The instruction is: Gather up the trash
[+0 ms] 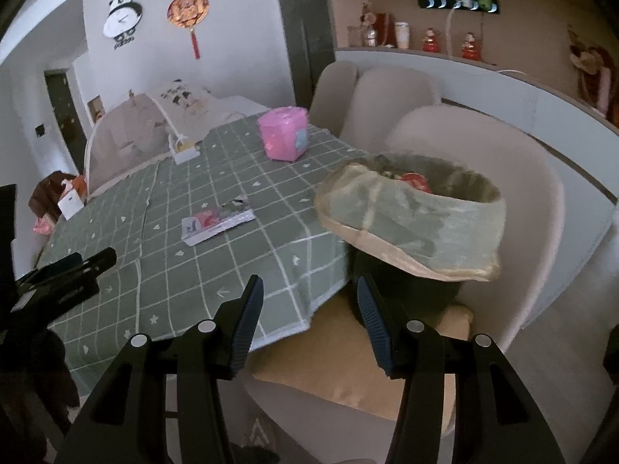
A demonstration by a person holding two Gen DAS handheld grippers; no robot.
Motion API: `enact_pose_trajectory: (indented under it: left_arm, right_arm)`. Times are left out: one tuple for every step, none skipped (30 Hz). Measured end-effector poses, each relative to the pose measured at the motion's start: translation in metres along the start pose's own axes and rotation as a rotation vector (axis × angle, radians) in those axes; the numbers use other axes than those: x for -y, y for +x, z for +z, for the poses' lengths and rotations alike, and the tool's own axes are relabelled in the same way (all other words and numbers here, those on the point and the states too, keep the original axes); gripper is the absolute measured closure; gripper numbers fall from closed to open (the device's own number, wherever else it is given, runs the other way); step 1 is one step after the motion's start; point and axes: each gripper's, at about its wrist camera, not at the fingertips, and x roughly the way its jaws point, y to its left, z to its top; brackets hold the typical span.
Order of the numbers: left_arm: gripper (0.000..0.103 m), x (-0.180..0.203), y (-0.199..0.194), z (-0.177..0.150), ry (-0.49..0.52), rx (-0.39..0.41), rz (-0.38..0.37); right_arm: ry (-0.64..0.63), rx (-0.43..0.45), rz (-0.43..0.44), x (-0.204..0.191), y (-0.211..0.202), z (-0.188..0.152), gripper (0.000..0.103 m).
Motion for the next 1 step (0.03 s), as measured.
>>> enact_pose_trajectory:
  left_arm:
    - [0.034,-0.0162,0.014,0.008,-0.016,-0.014,0.032]
  right_arm:
    - [-0.01,-0.004,0.009,-0.0062,0.0064,0.0047,0.055]
